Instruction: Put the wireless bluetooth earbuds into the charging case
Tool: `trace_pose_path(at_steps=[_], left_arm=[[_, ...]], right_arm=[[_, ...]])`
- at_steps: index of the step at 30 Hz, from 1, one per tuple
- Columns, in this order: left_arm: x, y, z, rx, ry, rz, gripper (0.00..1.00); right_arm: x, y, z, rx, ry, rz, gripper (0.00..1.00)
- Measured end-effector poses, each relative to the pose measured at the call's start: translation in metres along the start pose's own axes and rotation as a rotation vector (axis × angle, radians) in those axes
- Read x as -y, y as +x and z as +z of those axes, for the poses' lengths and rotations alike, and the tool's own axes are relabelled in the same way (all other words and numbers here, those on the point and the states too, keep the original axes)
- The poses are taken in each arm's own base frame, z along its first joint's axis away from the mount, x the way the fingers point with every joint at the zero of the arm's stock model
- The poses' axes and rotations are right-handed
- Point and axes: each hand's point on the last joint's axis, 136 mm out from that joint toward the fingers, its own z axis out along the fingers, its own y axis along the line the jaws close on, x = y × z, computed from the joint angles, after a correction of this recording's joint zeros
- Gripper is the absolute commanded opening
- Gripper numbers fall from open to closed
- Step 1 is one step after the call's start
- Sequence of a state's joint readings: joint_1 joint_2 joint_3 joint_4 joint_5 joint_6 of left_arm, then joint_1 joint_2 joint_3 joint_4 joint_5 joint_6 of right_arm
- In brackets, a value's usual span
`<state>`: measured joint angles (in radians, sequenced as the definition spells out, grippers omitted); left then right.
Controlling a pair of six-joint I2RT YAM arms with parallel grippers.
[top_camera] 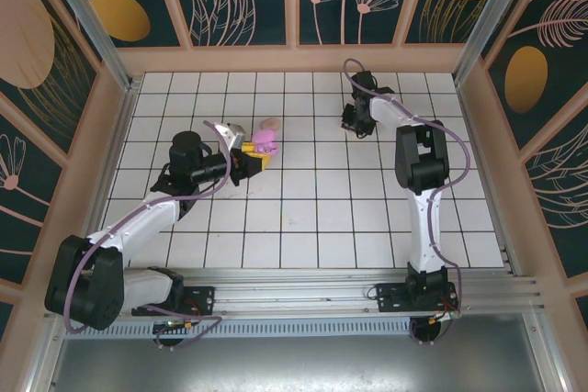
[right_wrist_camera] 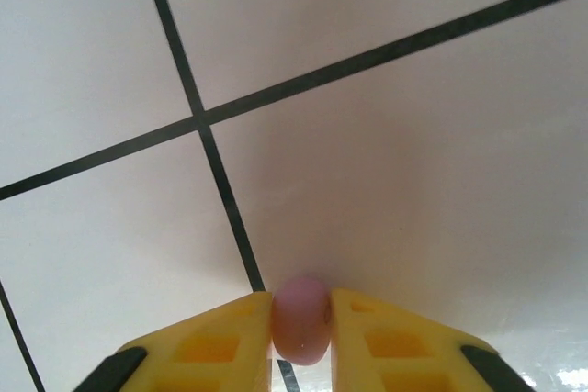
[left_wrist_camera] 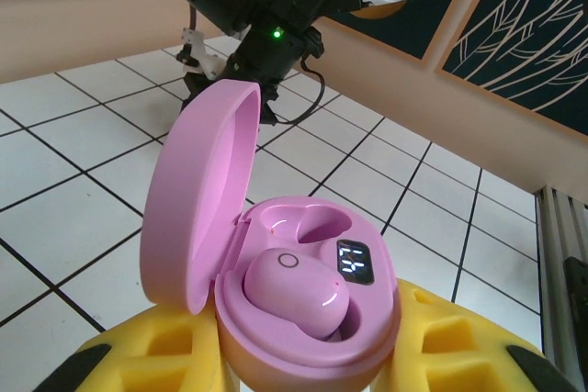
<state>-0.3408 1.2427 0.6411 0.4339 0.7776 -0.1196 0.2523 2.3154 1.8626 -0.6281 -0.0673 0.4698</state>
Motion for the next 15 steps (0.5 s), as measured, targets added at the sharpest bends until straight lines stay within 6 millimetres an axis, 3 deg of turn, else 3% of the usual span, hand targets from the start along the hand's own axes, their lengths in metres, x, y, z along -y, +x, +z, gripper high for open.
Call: trace_pose_path(at_steps=[10,13,15], left_arm=[[0.000,-0.001,0.000,-0.006,-0.001,-0.006,0.09],[0.000,0.000,0.000,-0.007,-0.002,-0.003,0.10],[0.000,0.000,0.000,-0.010,-0.002,0.002,0.11]], right_arm=[[-0.001,0.003,-0.004,0.015,0.050,-0.049,0.07],[-0.005,0.013,-0.018,0.031,0.090,-0.101,0.07],[-0.014,0.027,-0.039,0.044,0.105,-0.154,0.06]])
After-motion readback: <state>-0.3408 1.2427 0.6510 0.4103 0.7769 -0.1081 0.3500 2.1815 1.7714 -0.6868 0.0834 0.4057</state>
